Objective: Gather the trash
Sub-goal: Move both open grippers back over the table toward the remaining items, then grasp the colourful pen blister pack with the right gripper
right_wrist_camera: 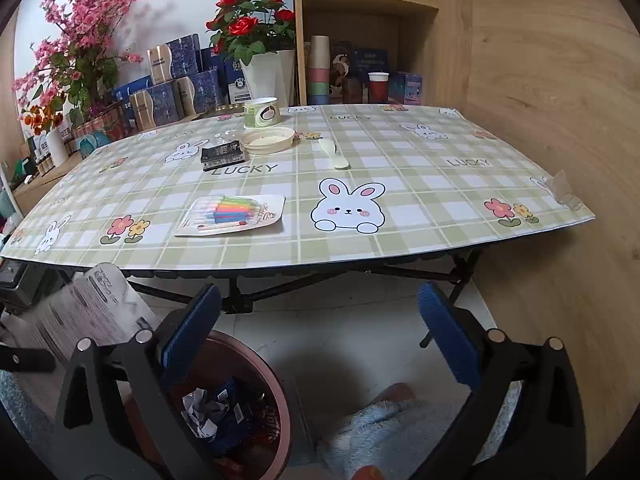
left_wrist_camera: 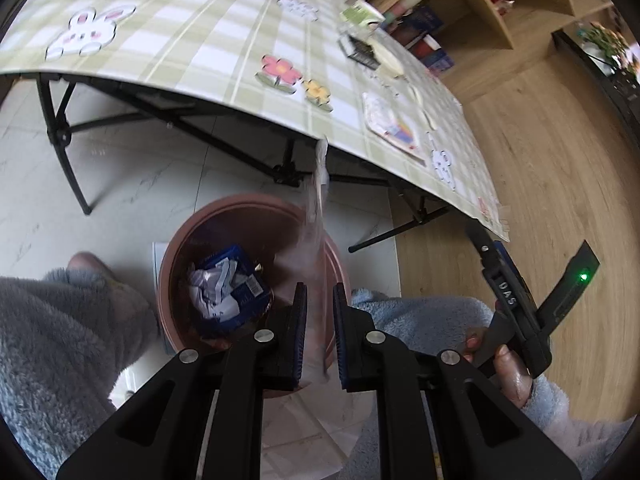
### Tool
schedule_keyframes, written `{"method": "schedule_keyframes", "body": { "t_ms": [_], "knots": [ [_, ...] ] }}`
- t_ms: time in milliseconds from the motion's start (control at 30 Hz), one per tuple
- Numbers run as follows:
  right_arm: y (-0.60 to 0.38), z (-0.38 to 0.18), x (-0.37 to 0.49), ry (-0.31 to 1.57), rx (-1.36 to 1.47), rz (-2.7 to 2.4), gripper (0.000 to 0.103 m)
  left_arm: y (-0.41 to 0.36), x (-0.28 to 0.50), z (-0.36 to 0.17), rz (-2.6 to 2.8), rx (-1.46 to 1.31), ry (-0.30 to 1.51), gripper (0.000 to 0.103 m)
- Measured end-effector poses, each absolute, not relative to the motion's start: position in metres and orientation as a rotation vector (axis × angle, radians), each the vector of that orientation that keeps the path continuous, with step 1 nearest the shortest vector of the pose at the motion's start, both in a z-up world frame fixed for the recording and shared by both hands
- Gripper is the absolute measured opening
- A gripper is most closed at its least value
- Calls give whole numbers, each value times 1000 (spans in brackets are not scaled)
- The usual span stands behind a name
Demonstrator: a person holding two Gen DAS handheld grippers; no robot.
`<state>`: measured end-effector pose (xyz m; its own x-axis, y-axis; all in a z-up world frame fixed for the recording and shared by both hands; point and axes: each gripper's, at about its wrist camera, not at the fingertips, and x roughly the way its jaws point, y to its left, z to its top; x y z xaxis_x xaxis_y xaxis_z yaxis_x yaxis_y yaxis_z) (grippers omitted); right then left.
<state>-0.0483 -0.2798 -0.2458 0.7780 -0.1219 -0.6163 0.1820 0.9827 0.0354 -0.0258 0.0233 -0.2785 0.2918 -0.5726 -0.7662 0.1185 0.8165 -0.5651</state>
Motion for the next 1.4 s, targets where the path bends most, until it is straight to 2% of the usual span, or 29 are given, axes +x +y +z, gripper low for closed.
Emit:
{"method": "schedule_keyframes", "body": {
  "t_ms": [233, 267, 300, 333, 367, 433, 533, 667, 800, 967, 1067, 1167, 1267, 1400],
  "knots": [
    [-283, -248, -45, 669, 116, -156, 97, 13, -17, -283, -459, -402, 1209, 13],
    [-282, -248, -45, 670, 116, -152, 97, 12, -17, -281, -455, -392, 1197, 16],
    [-282, -249, -45, 670, 116, -150, 97, 12, -17, -279, -454, -382, 1183, 21],
    [-282, -249, -45, 671, 116, -148, 97, 12, -18, -276, -451, -373, 1165, 39],
    [-282, -249, -45, 672, 116, -147, 97, 12, -17, -273, -440, -367, 1146, 53],
    [-283, -249, -43, 674, 118, -143, 97, 15, -16, -267, -422, -364, 1105, 59],
    [-282, -250, -41, 682, 117, -136, 97, 24, -15, -255, -346, -332, 1024, 77],
    [-279, -249, -39, 686, 126, -91, 97, 39, -12, -240, -245, -283, 932, 92],
    [-277, -242, -24, 734, 153, 51, 97, 53, -4, -228, -169, -225, 879, 93],
    [-273, -227, 13, 771, 39, 206, 97, 65, 5, -215, -113, -187, 822, 96],
    [-271, -222, 47, 813, -63, 296, 85, 71, 11, -210, -98, -172, 795, 97],
    [-267, -220, 80, 858, -141, 366, 78, 77, 16, -207, -92, -177, 775, 97],
    [-261, -224, 111, 909, -183, 437, 61, 83, 20, -206, -74, -172, 758, 97],
    [-246, -236, 132, 968, -300, 502, 57, 90, 24, -207, -61, -182, 752, 97]
  ]
}}
